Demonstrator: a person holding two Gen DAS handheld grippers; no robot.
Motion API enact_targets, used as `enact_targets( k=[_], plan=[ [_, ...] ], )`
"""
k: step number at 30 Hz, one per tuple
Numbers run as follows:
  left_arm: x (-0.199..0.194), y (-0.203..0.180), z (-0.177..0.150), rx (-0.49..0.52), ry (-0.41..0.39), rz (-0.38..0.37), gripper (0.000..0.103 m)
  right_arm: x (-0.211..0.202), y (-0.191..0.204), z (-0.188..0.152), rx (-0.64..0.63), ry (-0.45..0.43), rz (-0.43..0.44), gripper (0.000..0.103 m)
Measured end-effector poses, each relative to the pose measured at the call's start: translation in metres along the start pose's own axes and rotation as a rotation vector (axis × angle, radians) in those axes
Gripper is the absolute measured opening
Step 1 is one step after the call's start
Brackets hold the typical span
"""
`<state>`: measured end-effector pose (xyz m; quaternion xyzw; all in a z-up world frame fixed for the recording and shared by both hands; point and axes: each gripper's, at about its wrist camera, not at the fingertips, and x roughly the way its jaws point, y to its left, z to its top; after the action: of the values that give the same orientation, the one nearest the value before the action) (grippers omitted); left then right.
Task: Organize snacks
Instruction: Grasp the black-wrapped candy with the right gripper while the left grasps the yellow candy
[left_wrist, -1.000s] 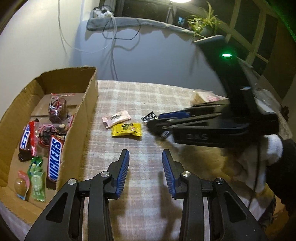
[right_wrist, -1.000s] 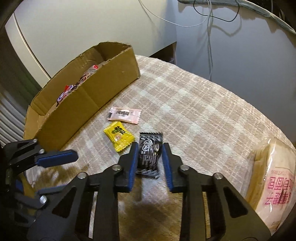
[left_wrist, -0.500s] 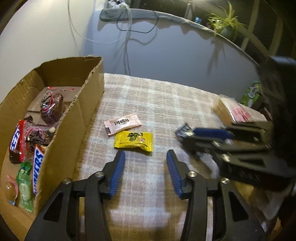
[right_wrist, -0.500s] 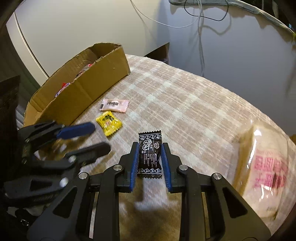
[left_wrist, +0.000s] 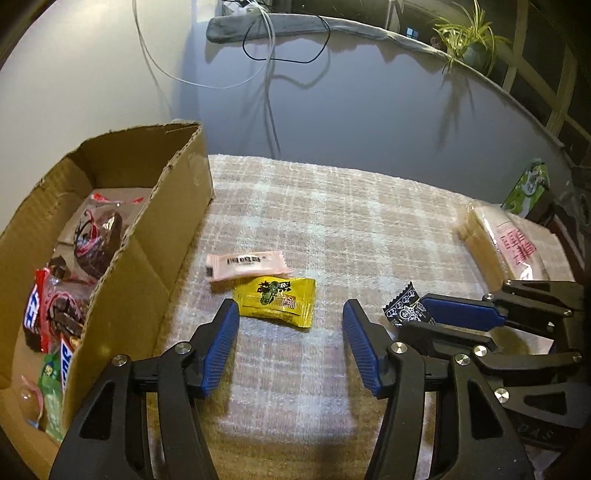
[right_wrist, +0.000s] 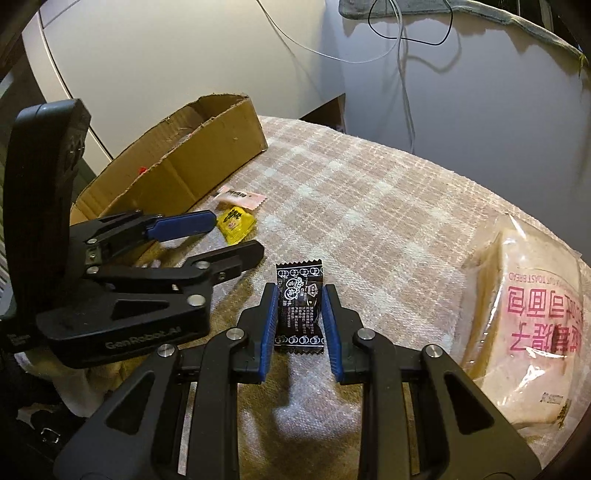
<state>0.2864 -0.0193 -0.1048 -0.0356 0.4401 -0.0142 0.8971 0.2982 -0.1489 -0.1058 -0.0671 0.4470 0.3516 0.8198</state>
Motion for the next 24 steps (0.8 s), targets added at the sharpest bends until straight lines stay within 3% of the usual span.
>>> enact_targets(
  k=[5, 12, 16, 18, 22, 24],
  plan=[
    [-0.002, -0.003, 0.0, 0.022, 0.005, 0.008, 0.052, -0.002, -0.003, -0.001, 0.01, -0.009, 0.026, 0.025],
    [0.005, -0.003, 0.007, 0.005, 0.001, 0.078, 0.054, -0.005, -0.003, -0.003, 0.012, -0.012, 0.042, 0.025],
    [0.011, -0.003, 0.012, 0.021, -0.006, 0.072, 0.055, -0.006, -0.005, -0.004, 0.011, -0.012, 0.046, 0.025],
    [0.011, -0.003, 0.012, 0.024, -0.009, 0.065, 0.052, -0.006, -0.005, -0.004, 0.01, -0.011, 0.047, 0.025],
    [0.005, -0.014, 0.006, 0.088, -0.015, 0.07, 0.034, -0.005, -0.003, -0.004, 0.004, -0.01, 0.038, 0.025],
    [0.003, -0.018, 0.005, 0.102, -0.016, 0.07, 0.032, -0.005, -0.001, -0.004, -0.001, -0.012, 0.029, 0.025]
  ],
)
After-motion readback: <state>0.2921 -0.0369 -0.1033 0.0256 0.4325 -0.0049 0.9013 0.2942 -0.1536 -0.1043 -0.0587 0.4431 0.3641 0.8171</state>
